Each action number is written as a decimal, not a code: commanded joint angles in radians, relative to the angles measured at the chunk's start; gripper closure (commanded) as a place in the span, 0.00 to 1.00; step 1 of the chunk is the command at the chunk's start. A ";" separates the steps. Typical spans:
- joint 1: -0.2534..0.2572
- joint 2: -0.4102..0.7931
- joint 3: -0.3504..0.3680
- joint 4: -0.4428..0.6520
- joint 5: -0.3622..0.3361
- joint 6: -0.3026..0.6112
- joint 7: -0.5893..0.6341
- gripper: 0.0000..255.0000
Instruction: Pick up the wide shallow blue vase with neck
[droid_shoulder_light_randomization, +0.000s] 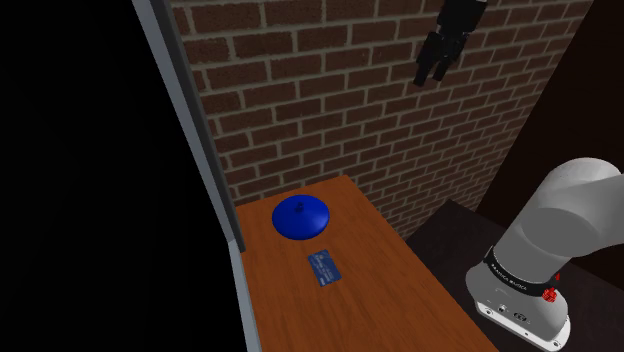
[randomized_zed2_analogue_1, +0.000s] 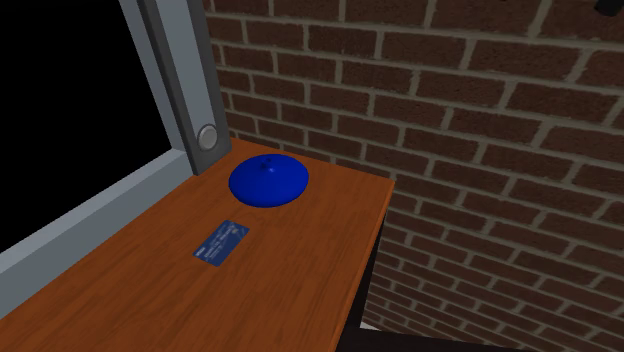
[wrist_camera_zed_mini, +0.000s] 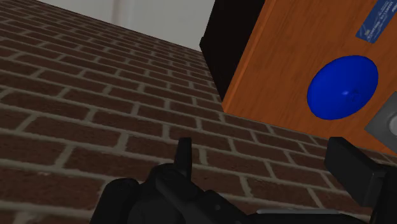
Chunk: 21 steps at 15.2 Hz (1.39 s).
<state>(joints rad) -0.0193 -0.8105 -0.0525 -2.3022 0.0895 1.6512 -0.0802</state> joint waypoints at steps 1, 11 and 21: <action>0.000 0.000 0.000 0.000 0.000 0.000 0.000 0.00; 0.048 0.144 0.220 -0.059 0.077 0.159 0.221 0.00; 0.071 0.413 0.432 0.001 0.089 0.316 0.454 0.00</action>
<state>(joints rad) 0.0551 -0.4515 0.3555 -2.3233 0.1868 1.9407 0.3459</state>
